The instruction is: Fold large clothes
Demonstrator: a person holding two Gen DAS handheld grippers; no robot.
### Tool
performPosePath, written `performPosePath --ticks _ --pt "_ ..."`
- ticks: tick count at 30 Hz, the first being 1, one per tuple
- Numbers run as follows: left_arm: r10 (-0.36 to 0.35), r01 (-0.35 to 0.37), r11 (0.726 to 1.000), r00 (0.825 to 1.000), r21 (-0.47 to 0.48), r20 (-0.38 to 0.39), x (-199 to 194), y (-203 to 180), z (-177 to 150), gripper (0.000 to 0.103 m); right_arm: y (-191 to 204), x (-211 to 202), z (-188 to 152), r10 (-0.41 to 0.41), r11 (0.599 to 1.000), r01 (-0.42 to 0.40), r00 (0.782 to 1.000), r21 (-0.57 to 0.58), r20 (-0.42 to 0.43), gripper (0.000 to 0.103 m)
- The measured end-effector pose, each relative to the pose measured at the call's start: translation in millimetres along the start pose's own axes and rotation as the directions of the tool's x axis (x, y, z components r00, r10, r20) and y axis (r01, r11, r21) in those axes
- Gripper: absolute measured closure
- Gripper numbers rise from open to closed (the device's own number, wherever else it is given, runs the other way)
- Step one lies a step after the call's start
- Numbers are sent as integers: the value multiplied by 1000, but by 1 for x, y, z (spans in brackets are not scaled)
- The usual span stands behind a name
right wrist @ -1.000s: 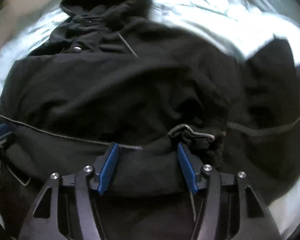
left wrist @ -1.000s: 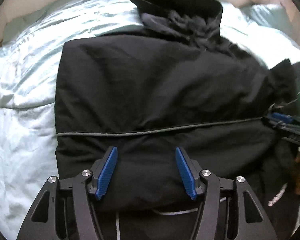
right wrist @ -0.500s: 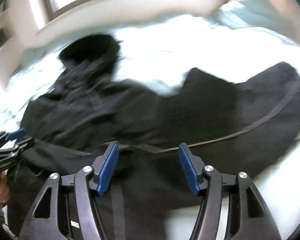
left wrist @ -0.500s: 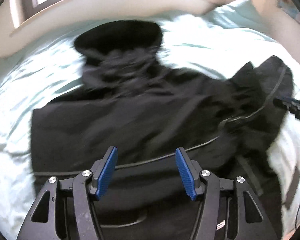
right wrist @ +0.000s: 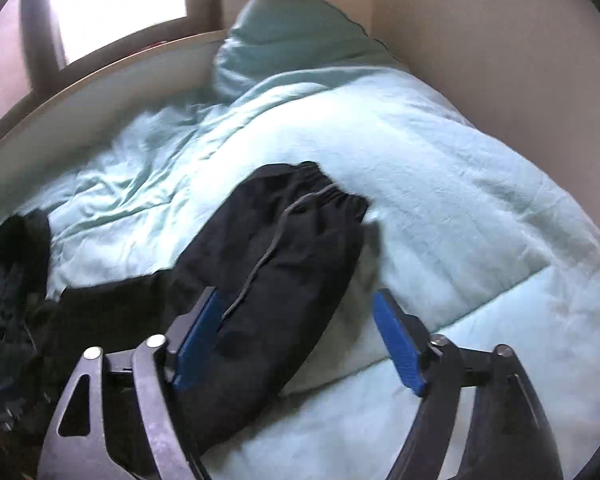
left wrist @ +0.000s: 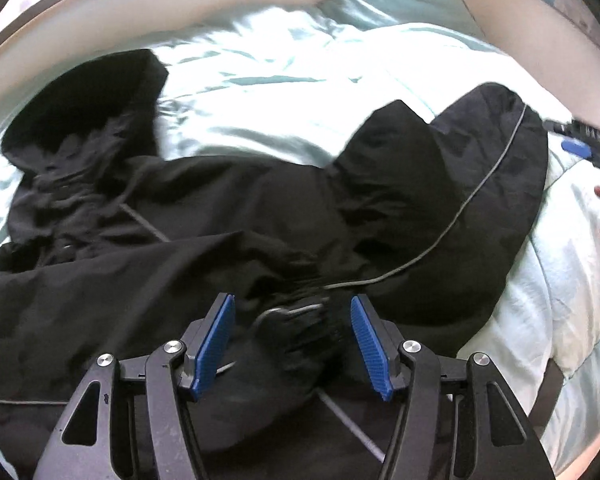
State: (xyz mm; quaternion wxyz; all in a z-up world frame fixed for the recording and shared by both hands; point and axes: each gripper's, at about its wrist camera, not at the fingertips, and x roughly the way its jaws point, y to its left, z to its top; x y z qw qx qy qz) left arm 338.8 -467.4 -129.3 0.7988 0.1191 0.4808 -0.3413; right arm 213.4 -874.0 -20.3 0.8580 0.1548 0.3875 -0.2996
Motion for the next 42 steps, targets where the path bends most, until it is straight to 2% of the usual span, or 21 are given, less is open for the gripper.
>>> performPosePath --ticks 2,8,9,10,11,12,14,17,21,23,26,28,31,33,37,39,40,42 --pt "7 -7 1000 1000 25 -7 7 -13 0 41 -7 17 9 40 999 -39 999 21 -18 20" --pt "-1 1 999 1000 33 -22 19 -26 -3 41 -13 64 18 80 991 -70 993 112 -90 23" --pt "-2 3 999 1000 32 -21 20 -27 -3 41 -12 69 18 95 990 -85 991 111 -95 28" --pt "-3 4 1000 1000 30 -19 21 -28 -2 41 -9 70 17 96 992 -86 991 95 -98 46" --pt "-6 6 1000 1000 27 -15 22 -29 -1 41 -5 68 16 83 995 -77 992 67 -93 57" --pt "-9 9 1000 1000 24 -12 22 -30 0 41 -1 63 15 70 997 -67 995 37 -73 62" --pt "-24 24 1000 1000 11 -4 25 -33 2 41 7 46 11 51 998 -52 998 -21 -37 81" --pt "-55 55 998 998 -1 -4 30 -38 6 41 11 9 5 8 997 -6 1000 -79 25 88" --pt "-109 109 994 994 17 5 32 -54 9 41 -9 -55 -4 -97 989 112 984 -97 150 89" --pt "-139 139 990 990 34 6 34 -64 10 41 -25 -74 -12 -117 988 132 979 -75 169 89" --pt "-162 165 986 984 36 -72 64 -75 9 41 -36 -66 -27 -142 985 151 983 -81 115 89" --pt "-113 119 992 984 36 -137 89 -78 6 43 -41 -44 -37 -157 983 161 986 -90 49 89" --pt "-36 50 993 992 108 -120 96 -91 3 43 -53 -11 -48 -185 981 183 982 -67 -35 89" --pt "-35 48 991 994 123 -108 93 -93 2 43 -64 0 -52 -167 986 165 984 -30 -65 88" --pt "-98 107 990 991 92 -89 76 -81 3 44 -75 -7 -50 -103 995 104 993 11 -61 87" --pt "-122 126 987 991 95 -53 57 -75 3 44 -78 -10 -47 -71 997 73 995 18 -73 82" --pt "-127 129 986 991 101 -33 48 -73 3 43 -79 -12 -47 -60 998 63 995 29 -79 75" --pt "-126 124 986 992 107 6 28 -66 3 44 -82 -12 -43 -16 997 22 996 68 -88 69"
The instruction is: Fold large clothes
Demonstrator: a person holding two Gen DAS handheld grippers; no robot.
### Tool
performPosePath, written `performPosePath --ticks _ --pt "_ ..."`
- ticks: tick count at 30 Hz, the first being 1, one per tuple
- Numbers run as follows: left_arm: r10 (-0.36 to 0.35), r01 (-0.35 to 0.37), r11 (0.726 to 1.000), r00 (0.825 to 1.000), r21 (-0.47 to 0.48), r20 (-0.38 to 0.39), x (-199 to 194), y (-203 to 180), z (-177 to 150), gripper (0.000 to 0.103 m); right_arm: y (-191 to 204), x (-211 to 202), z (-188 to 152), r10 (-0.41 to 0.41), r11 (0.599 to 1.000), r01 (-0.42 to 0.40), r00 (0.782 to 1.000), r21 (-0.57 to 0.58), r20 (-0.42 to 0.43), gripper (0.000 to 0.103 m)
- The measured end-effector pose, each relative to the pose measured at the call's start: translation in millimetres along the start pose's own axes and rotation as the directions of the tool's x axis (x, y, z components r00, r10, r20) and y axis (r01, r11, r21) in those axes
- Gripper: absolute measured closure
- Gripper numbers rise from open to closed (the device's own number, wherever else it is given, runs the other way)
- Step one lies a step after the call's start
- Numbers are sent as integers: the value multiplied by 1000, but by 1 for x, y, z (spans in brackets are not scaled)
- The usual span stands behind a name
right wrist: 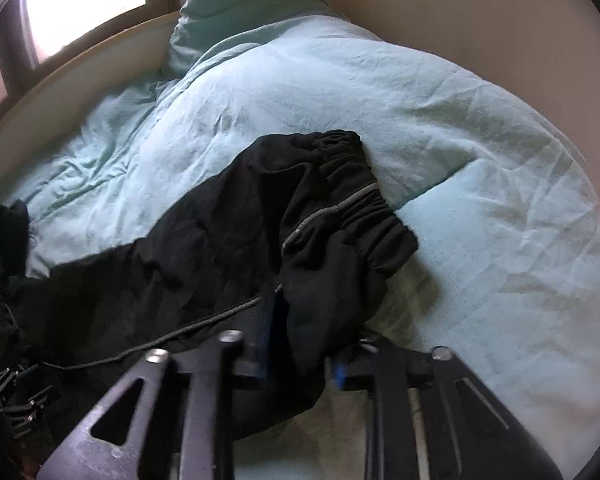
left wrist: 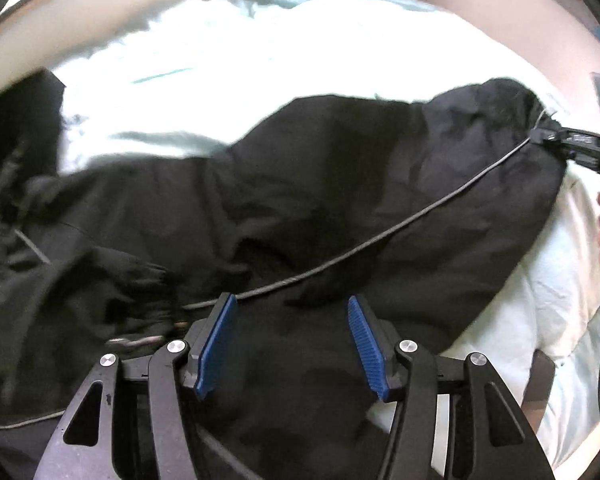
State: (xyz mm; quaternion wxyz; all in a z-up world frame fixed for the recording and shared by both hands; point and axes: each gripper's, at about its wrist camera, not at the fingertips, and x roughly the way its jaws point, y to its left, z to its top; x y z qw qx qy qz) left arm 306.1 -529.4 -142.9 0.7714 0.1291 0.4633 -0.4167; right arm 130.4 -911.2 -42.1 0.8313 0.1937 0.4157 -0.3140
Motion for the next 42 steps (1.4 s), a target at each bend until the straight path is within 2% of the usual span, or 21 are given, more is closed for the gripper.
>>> performPosePath --ticks 1,3,4,6,7,10,14,21,28,32,36,39,42 --pt "0 0 1000 1000 -4 16 -10 5 -1 43 0 2 2 13 1000 -13 1000 14 -7 65" --pt "3 -2 1000 999 -18 42 -27 17 -3 44 1 1 4 35 998 -35 999 50 4 64" --pt "12 -10 1000 998 -24 55 -35 25 -5 44 5 -1 6 35 998 -36 999 51 13 67" --pt "31 -28 999 997 -35 72 -50 37 -9 43 18 -11 3 0 1000 -1 999 22 48 85" --pt "44 -41 998 996 -44 81 -58 47 -12 43 27 -17 3 -13 1000 13 998 1 67 89" --pt "75 -68 995 992 -76 102 -81 73 -26 43 65 -43 -2 -13 996 27 987 -85 157 89" --pt "121 -106 986 985 -126 119 -107 116 -45 44 143 -77 -19 -1 968 69 962 -241 272 90" --pt "165 -135 967 977 -215 133 -148 189 -78 44 281 -99 -49 114 910 7 957 -416 267 90" --pt "221 -181 949 966 -258 135 -193 252 -115 44 406 -103 -82 244 842 -111 951 -527 190 90" --pt "244 -192 933 959 -303 145 -219 284 -138 44 478 -111 -108 353 783 -222 928 -581 121 90" --pt "271 -211 914 953 -346 133 -234 311 -162 44 550 -100 -148 434 710 -357 901 -607 -23 90" --pt "291 -230 897 950 -378 113 -244 330 -185 44 596 -71 -185 421 666 -417 895 -619 -150 90" --pt "304 -242 878 948 -413 91 -251 348 -209 44 639 -17 -236 349 648 -465 885 -604 -307 90"
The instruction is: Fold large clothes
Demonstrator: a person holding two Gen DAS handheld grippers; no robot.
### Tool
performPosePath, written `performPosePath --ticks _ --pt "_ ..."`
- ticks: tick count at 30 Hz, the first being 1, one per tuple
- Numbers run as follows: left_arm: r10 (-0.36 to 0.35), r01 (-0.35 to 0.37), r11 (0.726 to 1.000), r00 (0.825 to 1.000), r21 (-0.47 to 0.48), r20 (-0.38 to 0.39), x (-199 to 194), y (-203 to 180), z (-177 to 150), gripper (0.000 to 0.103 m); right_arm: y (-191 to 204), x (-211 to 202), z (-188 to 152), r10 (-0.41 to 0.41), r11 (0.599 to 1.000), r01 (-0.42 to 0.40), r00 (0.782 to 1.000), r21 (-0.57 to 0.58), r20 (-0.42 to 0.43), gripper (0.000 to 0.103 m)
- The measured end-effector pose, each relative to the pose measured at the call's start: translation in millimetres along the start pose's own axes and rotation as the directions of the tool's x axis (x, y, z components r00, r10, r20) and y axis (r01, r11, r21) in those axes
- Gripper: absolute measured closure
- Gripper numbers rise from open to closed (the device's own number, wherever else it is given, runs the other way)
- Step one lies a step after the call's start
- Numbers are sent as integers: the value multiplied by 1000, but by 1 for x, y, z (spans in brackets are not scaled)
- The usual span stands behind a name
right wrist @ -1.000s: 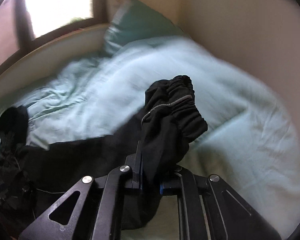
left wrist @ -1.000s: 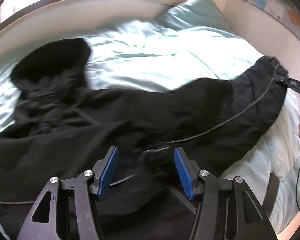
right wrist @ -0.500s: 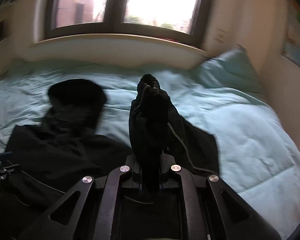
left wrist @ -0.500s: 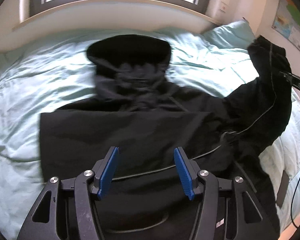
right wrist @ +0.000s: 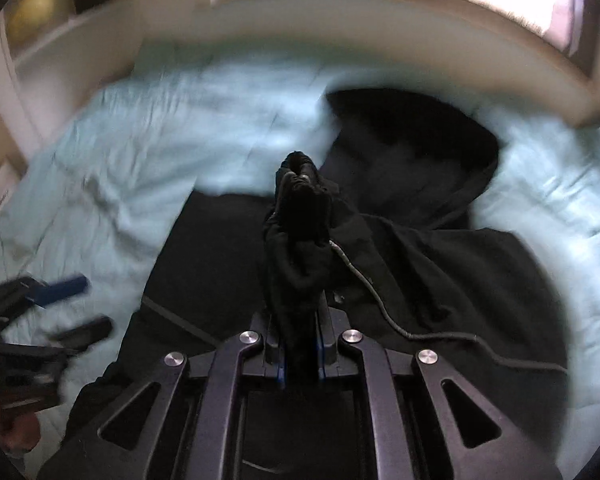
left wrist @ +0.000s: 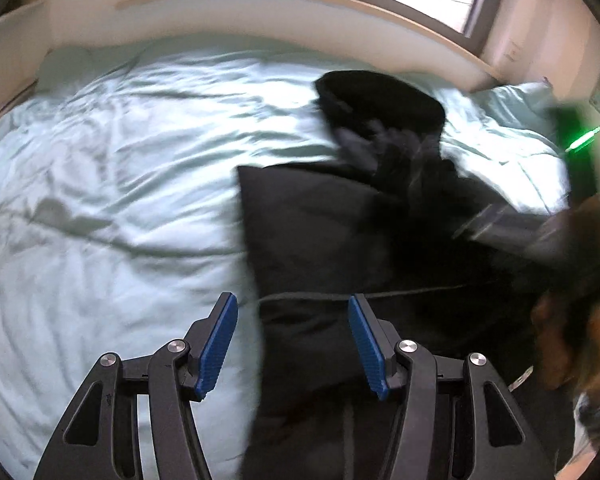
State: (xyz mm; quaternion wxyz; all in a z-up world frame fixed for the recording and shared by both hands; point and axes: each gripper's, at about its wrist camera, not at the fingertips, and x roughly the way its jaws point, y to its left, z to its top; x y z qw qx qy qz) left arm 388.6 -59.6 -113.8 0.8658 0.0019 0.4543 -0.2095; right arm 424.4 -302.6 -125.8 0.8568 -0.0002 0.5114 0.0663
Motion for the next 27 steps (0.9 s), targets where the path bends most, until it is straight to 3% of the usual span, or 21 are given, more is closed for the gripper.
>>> performPosePath --ticks 3,7,10,12,14,15,18,19,22,27 --pt "15 -15 1000 1000 -26 -15 -1 23 -12 44 20 48 -21 -85 995 81 994 -50 -70 89" --pt "18 -19 999 999 -35 -29 -1 40 -21 44 28 47 -27 -135 989 132 990 -74 -41 84" --pt "-3 2 999 999 -44 -34 0 44 -19 44 21 32 -22 -36 999 35 996 -14 -78 72" --pt "-36 35 999 999 -41 -33 -1 41 -14 44 9 7 -22 110 993 -104 990 63 -89 67" --pt "-75 74 997 997 -31 -35 -1 35 -6 44 -5 -25 -27 197 975 -191 979 109 -48 66" --pt "-90 89 996 995 -25 -36 0 31 -3 44 -14 -42 -30 203 972 -199 979 123 -18 65" --pt "-166 166 986 985 -12 -52 10 16 9 44 -51 -80 -43 112 979 -121 992 164 63 54" --pt "-198 198 980 978 -9 -58 16 9 14 43 -68 -89 -49 43 982 -57 996 182 81 51" --pt "-280 275 959 955 -61 -97 44 -3 24 44 -121 -89 -60 -120 961 106 992 257 40 48" --pt "-337 313 935 932 -168 -137 88 -17 32 44 -189 -81 -97 -135 896 130 991 426 -18 48"
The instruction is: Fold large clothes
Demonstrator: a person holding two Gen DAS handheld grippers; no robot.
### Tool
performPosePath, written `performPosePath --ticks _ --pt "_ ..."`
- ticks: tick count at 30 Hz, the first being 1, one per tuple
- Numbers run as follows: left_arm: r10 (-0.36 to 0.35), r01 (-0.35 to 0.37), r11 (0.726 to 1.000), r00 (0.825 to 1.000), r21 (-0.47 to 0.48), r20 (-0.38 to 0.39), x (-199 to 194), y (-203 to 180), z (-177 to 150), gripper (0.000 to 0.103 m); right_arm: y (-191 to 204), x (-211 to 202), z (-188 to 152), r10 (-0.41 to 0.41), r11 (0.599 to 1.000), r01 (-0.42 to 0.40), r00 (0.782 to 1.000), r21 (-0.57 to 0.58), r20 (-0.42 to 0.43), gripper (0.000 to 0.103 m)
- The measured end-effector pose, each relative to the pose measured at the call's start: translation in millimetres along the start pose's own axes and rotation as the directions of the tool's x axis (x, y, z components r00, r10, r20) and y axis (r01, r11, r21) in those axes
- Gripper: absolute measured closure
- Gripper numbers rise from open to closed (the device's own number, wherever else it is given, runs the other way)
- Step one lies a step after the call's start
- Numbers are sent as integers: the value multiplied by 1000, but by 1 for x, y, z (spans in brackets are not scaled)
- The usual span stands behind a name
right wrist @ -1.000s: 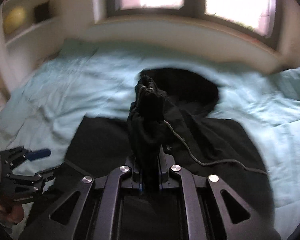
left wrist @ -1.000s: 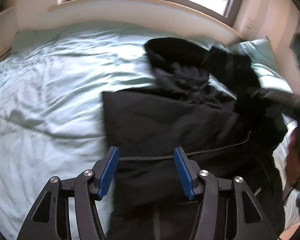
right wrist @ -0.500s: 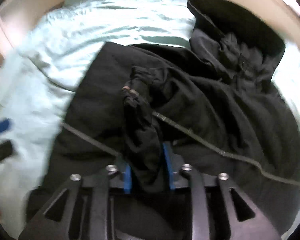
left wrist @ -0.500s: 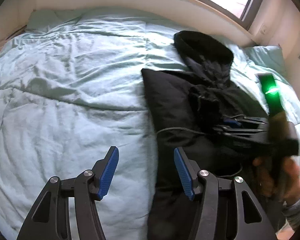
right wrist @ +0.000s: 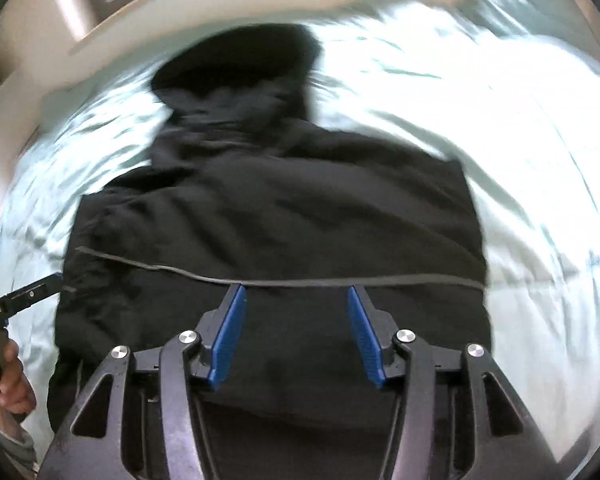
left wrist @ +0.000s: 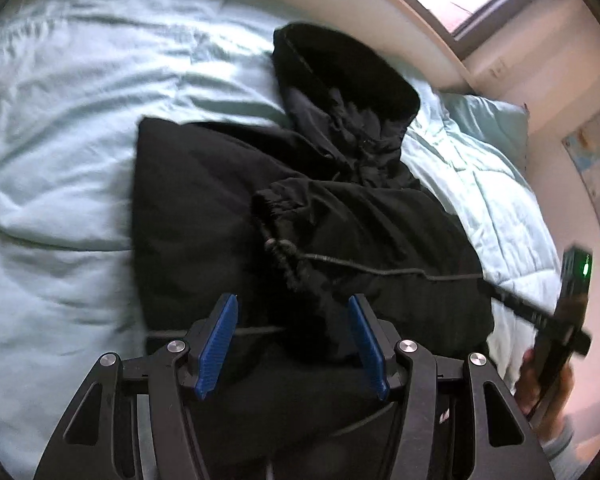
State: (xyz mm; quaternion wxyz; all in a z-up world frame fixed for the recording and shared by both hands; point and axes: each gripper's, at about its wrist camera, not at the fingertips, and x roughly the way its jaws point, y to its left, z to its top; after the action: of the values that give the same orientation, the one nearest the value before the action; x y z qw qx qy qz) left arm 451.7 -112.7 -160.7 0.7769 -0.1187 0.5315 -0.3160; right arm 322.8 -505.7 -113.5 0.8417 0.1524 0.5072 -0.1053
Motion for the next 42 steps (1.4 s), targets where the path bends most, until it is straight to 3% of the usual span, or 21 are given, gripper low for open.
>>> performPosePath --ticks 3,5,6,11,15,17,19,20,23,24,28,31,33,35,36,38,40,41,42 --pt "10 -10 1000 1000 -19 -5 16 -4 3 46 -24 1 -7 5 999 -5 1000 35 -9 48" --pt "35 -35 999 999 -13 -14 25 -7 4 79 -31 2 -12 3 1000 -3 1000 31 -8 48" --pt "52 -52 999 998 -9 -27 29 -8 3 79 -33 1 -13 0 1000 1 1000 24 -5 48" --pt "119 -123 991 991 51 63 8 -24 1 84 -32 -2 -13 -18 1000 18 1000 10 15 48" --pt "74 -83 995 983 47 169 -38 -26 2 84 -34 -7 -6 -8 1000 8 999 12 33 48" --pt "70 -77 997 980 30 184 -53 -18 1 84 -33 -4 -2 -1 1000 1 1000 14 31 48" --pt "87 -89 996 985 9 149 -51 -3 -4 84 -31 6 1 17 1000 -18 1000 14 10 48" --pt "122 -122 992 986 -10 109 -41 9 -9 84 -30 14 1 13 1000 -13 1000 12 -8 48" --pt "141 -143 987 989 -69 -42 0 38 -24 82 -27 44 -2 -37 999 37 996 0 -79 48" --pt "131 -134 988 991 -82 -40 6 43 -28 82 -27 52 -3 -45 999 45 995 -3 -91 47" --pt "157 -156 986 988 -62 1 -5 32 -25 79 -21 58 -6 -77 996 73 993 -43 -91 46" --pt "197 -196 980 978 -16 69 -33 15 -22 70 -21 47 -4 -60 997 55 994 -51 -91 46" --pt "241 -249 968 956 26 169 -58 -3 -17 68 -23 27 -2 -28 999 26 998 -41 -55 46" --pt "198 -220 973 952 69 235 -77 -21 -13 47 -23 3 -1 -9 998 10 1000 -55 16 45" --pt "172 -196 977 955 81 241 -79 -27 -10 44 -22 -4 -2 -21 998 23 999 -65 40 44" --pt "154 -179 978 965 109 211 -66 -38 -8 44 -22 -1 -3 -34 998 35 999 -60 24 37" --pt "194 -208 969 974 132 114 -32 -42 -11 44 -25 19 -9 -41 999 39 998 -38 -54 37" --pt "225 -230 964 973 131 56 -14 -39 -15 48 -28 35 -14 -52 999 50 991 -16 -122 37" --pt "284 -279 952 959 127 -22 13 -34 -18 53 -32 51 -20 -46 999 49 982 10 -182 36"
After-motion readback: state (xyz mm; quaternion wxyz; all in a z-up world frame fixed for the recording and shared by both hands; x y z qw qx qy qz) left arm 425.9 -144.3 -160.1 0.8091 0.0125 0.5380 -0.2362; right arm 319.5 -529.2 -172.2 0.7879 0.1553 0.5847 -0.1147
